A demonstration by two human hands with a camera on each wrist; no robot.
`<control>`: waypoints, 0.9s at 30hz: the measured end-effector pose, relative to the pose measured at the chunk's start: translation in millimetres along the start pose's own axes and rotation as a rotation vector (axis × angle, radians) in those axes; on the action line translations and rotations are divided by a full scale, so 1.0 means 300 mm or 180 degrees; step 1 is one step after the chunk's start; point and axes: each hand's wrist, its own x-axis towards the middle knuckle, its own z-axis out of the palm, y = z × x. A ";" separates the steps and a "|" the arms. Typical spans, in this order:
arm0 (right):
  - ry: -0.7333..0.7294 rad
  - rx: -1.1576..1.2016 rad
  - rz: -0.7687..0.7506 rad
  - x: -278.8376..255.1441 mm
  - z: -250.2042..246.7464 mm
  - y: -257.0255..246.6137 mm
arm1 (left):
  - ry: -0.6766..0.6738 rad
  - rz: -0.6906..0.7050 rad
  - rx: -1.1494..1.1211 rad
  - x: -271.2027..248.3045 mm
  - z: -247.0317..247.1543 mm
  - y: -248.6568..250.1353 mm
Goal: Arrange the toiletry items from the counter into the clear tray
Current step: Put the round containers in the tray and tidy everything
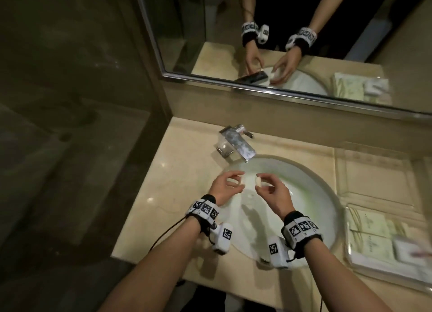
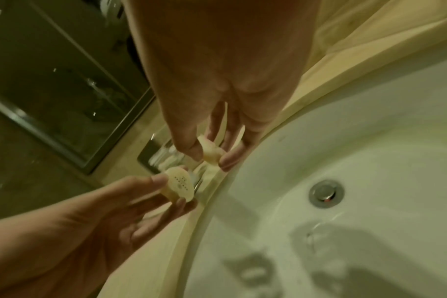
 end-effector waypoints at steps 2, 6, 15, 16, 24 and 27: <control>0.0098 0.0248 0.0106 -0.015 -0.123 0.030 | -0.0170 -0.0061 -0.0200 0.005 0.112 0.048; 0.0323 0.0777 0.0150 -0.077 -0.365 0.069 | -0.0388 -0.0072 -0.0328 0.017 0.348 0.127; 0.0699 0.1315 0.0165 -0.225 -0.821 0.199 | -0.0707 -0.0010 -0.0543 0.011 0.828 0.234; 0.0731 0.1280 0.0230 -0.237 -0.861 0.224 | -0.0754 0.0007 -0.0560 0.010 0.871 0.242; 0.1738 0.0905 0.0750 -0.294 -1.096 0.468 | -0.0978 -0.0151 -0.0526 0.008 1.124 0.271; 0.2056 0.0275 0.0880 -0.284 -1.146 0.504 | -0.1031 -0.0187 -0.0354 0.007 1.182 0.276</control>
